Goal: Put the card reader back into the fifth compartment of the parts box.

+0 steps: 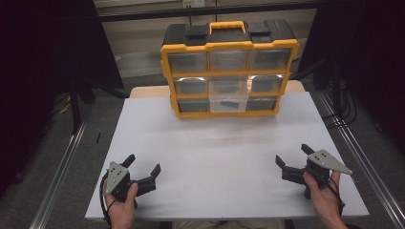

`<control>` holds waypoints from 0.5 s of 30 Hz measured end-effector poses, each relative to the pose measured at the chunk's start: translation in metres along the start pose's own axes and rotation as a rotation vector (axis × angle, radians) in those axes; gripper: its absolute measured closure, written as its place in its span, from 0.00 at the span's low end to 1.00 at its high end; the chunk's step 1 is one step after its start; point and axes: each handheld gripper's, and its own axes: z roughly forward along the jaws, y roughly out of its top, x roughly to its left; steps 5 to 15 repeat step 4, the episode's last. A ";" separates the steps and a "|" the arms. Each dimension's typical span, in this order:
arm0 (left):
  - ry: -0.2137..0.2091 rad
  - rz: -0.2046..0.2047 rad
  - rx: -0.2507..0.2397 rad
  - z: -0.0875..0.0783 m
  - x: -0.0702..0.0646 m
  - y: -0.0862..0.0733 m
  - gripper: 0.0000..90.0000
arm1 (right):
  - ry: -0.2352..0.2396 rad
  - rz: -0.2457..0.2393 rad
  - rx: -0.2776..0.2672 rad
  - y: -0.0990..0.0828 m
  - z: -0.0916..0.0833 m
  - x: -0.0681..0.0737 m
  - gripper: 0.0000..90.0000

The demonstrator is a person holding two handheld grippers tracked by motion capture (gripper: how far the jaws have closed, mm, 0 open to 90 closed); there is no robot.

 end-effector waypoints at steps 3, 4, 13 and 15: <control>-0.003 -0.003 0.001 0.000 0.001 0.000 0.02 | 0.000 0.010 -0.007 0.001 0.001 -0.001 0.00; -0.002 -0.006 0.001 0.000 0.001 0.000 0.02 | 0.003 0.006 -0.010 0.001 0.001 0.000 0.00; -0.002 -0.006 0.001 0.000 0.001 0.000 0.02 | 0.003 0.006 -0.010 0.001 0.001 0.000 0.00; -0.002 -0.006 0.001 0.000 0.001 0.000 0.02 | 0.003 0.006 -0.010 0.001 0.001 0.000 0.00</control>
